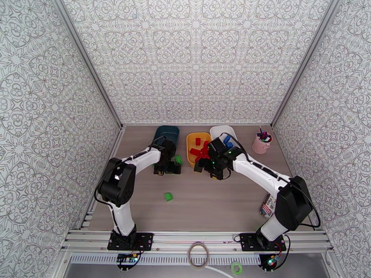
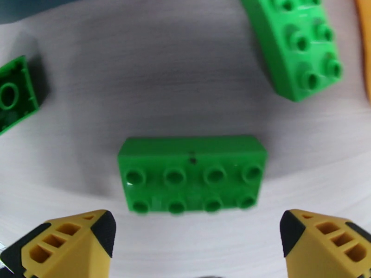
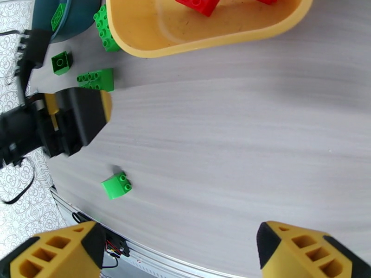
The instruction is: Sort the legos into containers by color
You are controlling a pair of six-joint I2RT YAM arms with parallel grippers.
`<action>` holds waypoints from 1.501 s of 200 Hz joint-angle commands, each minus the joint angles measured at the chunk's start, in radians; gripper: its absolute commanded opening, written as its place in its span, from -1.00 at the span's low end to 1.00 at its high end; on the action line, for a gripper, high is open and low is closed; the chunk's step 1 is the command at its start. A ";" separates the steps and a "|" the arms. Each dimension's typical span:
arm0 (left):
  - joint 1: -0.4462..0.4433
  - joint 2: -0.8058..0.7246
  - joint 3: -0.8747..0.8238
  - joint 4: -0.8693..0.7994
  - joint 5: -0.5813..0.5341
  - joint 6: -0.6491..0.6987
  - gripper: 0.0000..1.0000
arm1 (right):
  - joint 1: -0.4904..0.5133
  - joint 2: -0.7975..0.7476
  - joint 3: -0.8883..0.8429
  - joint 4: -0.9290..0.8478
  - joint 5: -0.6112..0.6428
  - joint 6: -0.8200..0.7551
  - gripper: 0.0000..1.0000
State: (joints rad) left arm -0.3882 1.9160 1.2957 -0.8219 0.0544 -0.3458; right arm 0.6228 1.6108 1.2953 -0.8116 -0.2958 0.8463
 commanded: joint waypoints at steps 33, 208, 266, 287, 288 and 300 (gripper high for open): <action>0.011 0.078 0.068 0.015 -0.015 0.054 0.88 | 0.008 -0.019 0.014 -0.007 0.035 0.016 0.83; -0.030 0.112 0.137 0.025 -0.028 0.052 0.22 | 0.009 0.023 0.064 -0.026 0.024 0.010 0.79; -0.066 -0.042 0.041 0.030 -0.036 -0.019 0.12 | 0.012 0.017 0.030 0.012 0.014 0.014 0.78; -0.062 -0.105 0.028 0.018 -0.041 -0.041 0.11 | 0.015 0.033 0.035 0.029 0.006 0.013 0.78; -0.062 -0.107 0.029 0.016 -0.042 -0.041 0.11 | 0.016 0.034 0.036 0.030 0.005 0.014 0.78; -0.055 -0.132 0.041 -0.002 -0.049 -0.041 0.11 | 0.022 0.050 0.049 0.038 0.002 0.011 0.78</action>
State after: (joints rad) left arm -0.4534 1.8622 1.3300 -0.8108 0.0204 -0.3500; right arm 0.6270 1.6264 1.3319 -0.8043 -0.2752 0.8600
